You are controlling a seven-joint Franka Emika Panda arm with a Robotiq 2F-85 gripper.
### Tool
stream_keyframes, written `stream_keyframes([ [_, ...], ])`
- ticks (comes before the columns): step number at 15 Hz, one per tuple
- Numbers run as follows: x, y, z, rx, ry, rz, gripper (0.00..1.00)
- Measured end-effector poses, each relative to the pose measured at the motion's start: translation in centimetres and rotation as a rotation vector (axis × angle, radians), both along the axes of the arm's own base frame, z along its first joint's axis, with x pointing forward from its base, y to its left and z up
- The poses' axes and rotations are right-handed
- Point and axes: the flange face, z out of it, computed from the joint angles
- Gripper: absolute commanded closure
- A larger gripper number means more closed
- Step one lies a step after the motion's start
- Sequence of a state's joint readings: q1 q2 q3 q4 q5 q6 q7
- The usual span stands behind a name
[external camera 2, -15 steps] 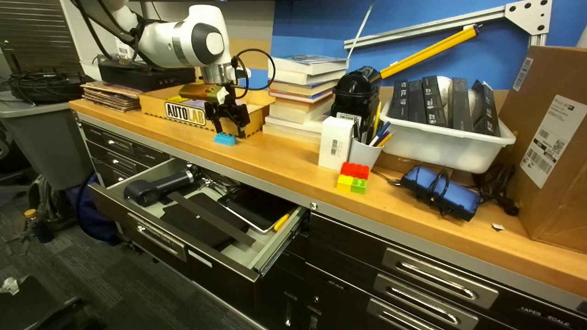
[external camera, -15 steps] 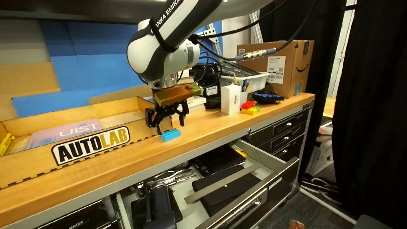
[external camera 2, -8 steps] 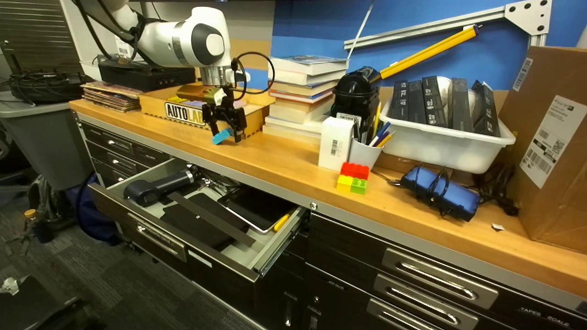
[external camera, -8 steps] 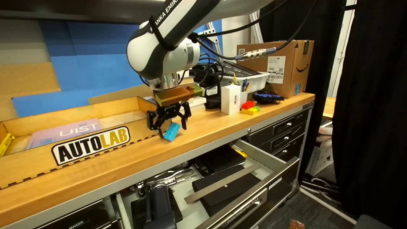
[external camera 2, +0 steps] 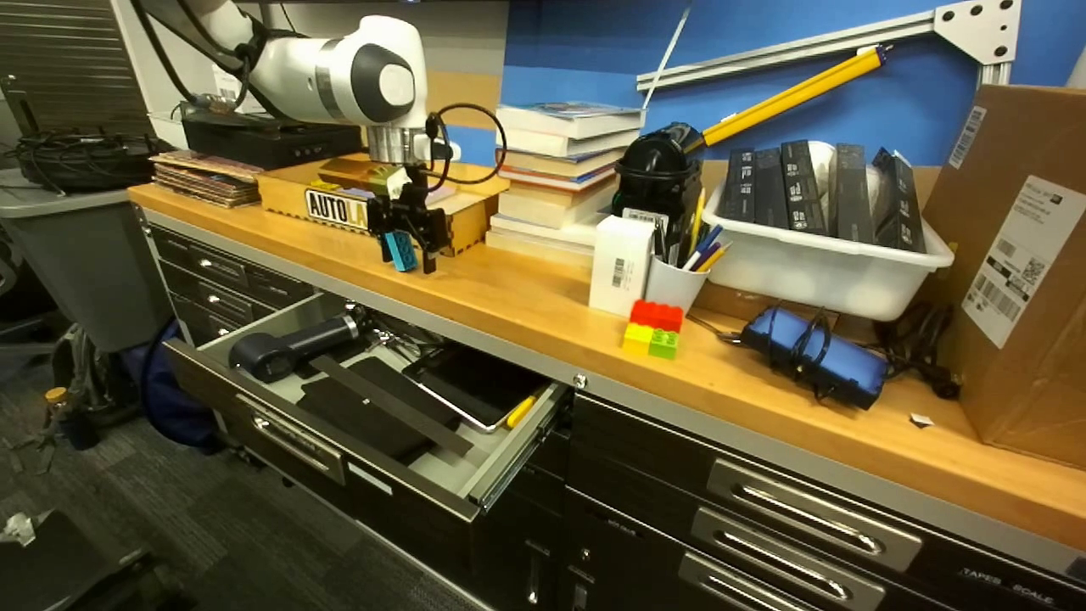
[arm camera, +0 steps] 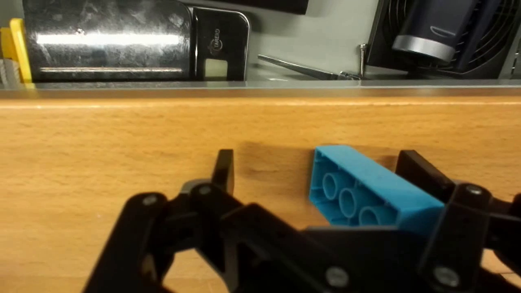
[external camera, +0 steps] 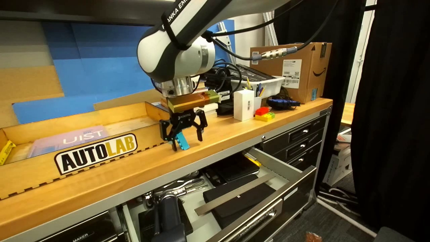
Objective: Put the blue lego brick in the open drawer then close the drawer
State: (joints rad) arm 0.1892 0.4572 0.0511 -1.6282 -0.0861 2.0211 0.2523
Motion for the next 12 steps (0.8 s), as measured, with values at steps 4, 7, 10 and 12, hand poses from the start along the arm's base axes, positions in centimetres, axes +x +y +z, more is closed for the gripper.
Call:
stream_keyframes([
  [4, -0.8, -0.1, 0.2, -0.002, 0.008, 0.002, 0.58],
  [7, -1.5, -0.2, 0.5, -0.005, 0.011, 0.002, 0.8],
  [10, -2.2, -0.6, 0.9, -0.007, 0.014, 0.0, 0.88],
  [12, -2.6, -1.1, 1.3, -0.009, 0.012, -0.006, 0.86],
])
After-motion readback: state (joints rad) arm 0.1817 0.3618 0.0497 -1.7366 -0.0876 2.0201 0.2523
